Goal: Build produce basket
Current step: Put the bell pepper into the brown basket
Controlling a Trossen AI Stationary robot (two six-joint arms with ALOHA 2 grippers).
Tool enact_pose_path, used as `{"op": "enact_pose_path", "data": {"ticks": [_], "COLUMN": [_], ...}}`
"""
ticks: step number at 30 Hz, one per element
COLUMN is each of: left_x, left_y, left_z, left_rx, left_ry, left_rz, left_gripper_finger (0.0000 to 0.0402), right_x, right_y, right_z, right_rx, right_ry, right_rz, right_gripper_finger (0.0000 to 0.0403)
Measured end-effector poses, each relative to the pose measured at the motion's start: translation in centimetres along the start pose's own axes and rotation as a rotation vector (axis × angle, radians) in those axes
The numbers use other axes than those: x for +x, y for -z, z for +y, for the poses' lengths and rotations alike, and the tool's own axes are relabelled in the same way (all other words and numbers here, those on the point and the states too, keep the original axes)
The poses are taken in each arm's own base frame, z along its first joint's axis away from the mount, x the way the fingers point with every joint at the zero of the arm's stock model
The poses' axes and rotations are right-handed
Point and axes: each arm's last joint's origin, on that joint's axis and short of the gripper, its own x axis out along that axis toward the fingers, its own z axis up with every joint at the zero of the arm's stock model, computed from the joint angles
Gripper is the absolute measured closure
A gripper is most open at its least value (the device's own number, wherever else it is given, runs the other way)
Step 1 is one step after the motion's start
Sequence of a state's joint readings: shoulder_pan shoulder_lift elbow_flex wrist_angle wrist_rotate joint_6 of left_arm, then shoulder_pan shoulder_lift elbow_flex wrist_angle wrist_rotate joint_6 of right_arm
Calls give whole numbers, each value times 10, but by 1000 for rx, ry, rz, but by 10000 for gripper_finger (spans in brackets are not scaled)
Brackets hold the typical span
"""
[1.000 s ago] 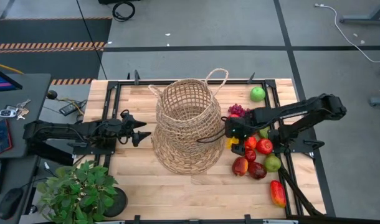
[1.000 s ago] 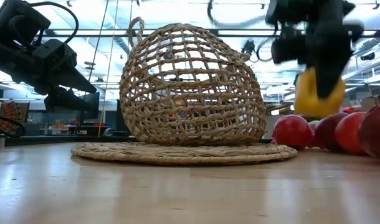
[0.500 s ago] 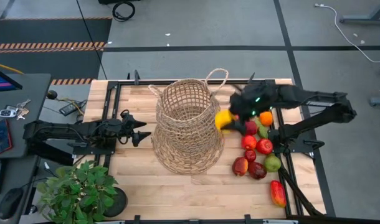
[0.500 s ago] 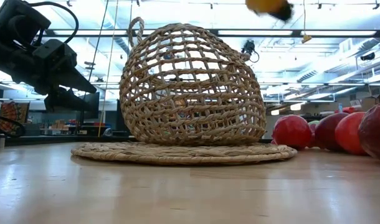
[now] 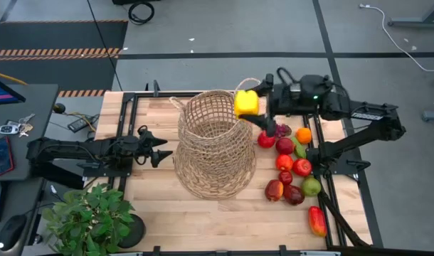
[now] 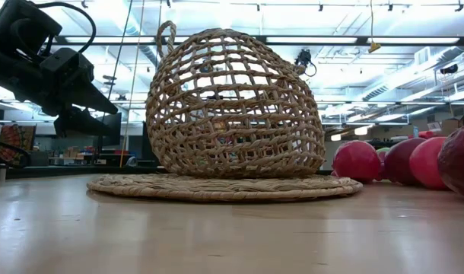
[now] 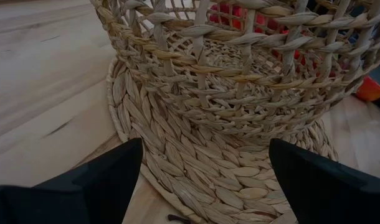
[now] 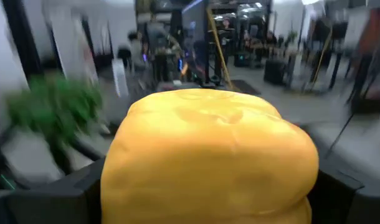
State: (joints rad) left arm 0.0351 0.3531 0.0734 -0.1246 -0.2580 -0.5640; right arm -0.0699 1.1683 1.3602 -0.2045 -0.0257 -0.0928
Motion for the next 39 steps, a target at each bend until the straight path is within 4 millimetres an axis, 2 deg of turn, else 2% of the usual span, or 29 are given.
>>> {"op": "enact_pose_path", "data": {"ticks": [7,10,15,25,31,39], "left_x": [0,0,0,0,0,0], "left_y": [0,0,0,0,0,0], "left_z": [0,0,0,0,0,0], "left_rx": [0,0,0,0,0,0], "left_ry": [0,0,0,1,0,0], "left_rz": [0,0,0,0,0,0], "left_gripper_finger": [45,45,45,45,45,45], "right_x": [21,30,47,77,85,85], "right_y": [14,19,23,27,33,34], "right_z": [7,9,6,-5,-8,-14], "right_rx": [-442,-580,-745,-872,-866,-854], "right_ry": [-44,-44,68,319,397,479], "right_rz": [56,67,65,41,84,120], "right_gripper_finger": [50,50,50,50,50,50]}}
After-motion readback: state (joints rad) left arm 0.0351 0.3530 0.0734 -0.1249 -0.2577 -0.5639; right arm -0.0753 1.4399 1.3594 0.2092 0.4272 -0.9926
